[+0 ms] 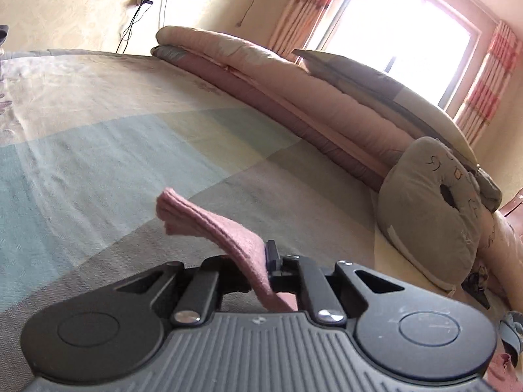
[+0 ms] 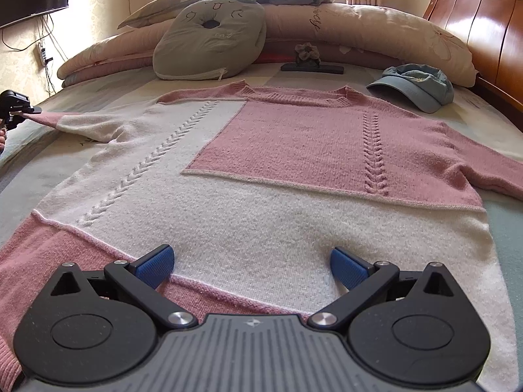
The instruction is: Fold clothes
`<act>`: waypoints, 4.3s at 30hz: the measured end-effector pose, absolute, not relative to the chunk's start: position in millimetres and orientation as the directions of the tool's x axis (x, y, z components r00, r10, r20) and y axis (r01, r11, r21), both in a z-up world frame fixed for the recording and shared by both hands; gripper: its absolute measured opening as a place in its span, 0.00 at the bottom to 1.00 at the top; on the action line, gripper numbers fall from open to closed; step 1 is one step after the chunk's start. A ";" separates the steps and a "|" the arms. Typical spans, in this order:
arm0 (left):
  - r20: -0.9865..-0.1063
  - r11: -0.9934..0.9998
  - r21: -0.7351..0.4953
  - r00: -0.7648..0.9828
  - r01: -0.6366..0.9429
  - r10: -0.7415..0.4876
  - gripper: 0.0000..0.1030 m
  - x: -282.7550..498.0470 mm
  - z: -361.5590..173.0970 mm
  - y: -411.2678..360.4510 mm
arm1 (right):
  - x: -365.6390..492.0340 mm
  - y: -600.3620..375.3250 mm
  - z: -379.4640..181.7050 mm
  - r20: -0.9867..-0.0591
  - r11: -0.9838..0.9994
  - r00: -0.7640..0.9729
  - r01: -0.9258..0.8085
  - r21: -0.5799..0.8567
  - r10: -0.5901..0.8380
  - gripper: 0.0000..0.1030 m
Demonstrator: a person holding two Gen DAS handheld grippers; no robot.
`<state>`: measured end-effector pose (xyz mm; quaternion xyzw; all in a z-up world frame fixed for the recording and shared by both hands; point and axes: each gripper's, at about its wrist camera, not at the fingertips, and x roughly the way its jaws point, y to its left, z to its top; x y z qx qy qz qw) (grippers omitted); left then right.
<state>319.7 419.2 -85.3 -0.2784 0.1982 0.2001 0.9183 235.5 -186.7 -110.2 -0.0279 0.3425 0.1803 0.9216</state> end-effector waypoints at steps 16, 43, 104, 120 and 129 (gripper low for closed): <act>-0.642 0.823 -0.281 0.734 -0.494 0.222 0.65 333.1 -53.1 364.5 | 233.5 -188.0 -108.1 -0.639 0.937 0.706 -0.342 0.073 0.307 1.00; -0.705 0.876 -0.446 0.674 -0.182 -0.219 0.80 388.6 -61.7 202.2 | 233.6 -202.4 -100.6 -0.669 0.932 0.655 -0.313 0.184 0.352 1.00; -0.744 0.923 -0.360 0.638 -0.135 -0.197 0.95 524.3 -92.7 95.9 | 235.0 -223.4 -92.3 -0.671 0.906 0.609 -0.286 0.312 0.423 1.00; -0.772 0.901 -0.395 0.596 -0.179 -0.220 0.96 479.6 -91.5 144.0 | 233.4 -223.2 -92.9 -0.668 0.908 0.615 -0.275 0.316 0.419 1.00; -0.753 0.925 -0.328 0.644 -0.191 -0.134 0.99 516.5 -94.2 140.8 | 236.0 -216.1 -97.5 -0.671 0.920 0.631 -0.303 0.249 0.390 1.00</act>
